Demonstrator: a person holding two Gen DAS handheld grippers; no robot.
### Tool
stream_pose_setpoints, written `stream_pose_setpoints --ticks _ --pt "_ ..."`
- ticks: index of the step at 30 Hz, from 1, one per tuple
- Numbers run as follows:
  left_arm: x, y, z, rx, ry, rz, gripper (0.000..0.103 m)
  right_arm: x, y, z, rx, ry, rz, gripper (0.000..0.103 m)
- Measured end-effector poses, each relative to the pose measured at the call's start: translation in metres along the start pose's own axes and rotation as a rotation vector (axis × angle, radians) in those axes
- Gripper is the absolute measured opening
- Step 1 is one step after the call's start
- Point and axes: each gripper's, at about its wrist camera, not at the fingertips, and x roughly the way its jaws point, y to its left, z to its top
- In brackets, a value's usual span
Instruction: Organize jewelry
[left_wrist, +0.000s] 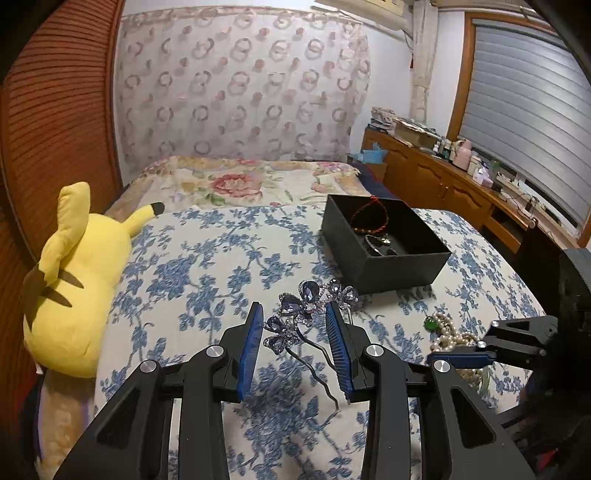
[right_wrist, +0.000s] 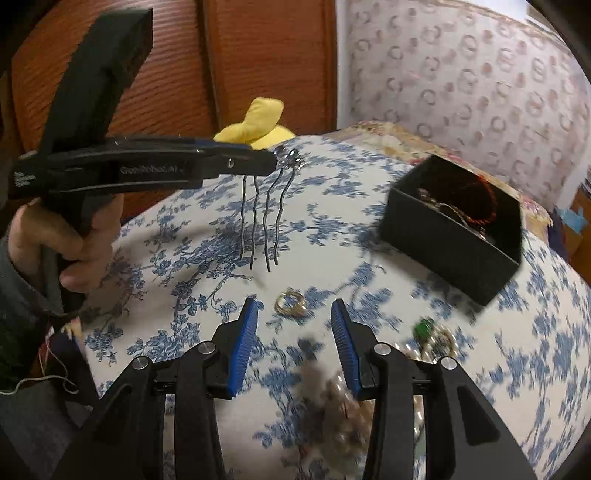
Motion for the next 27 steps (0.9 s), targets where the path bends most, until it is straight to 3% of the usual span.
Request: stream_pose_setpoints --ticks 6,9,13,17,27 --pt "-0.005 0.009 0.0 -0.016 -0.01 0.004 0.033 0.024 0.005 0.007 -0.05 0.074 -0.017 0.044" --pt "-0.005 0.01 0.0 -0.015 -0.011 0.006 0.033 0.032 0.003 0.006 -0.055 0.095 -0.03 0.036" --pt "-0.006 0.012 -0.001 -0.016 -0.01 0.006 0.033 0.033 0.002 0.007 -0.061 0.089 -0.028 0.02" --pt "-0.006 0.012 -0.001 -0.017 -0.01 0.003 0.033 0.029 -0.001 0.005 -0.067 0.078 -0.022 0.01" --pt "-0.002 -0.002 0.02 -0.001 -0.031 -0.015 0.033 -0.014 -0.031 0.01 -0.019 -0.017 -0.061 0.009"
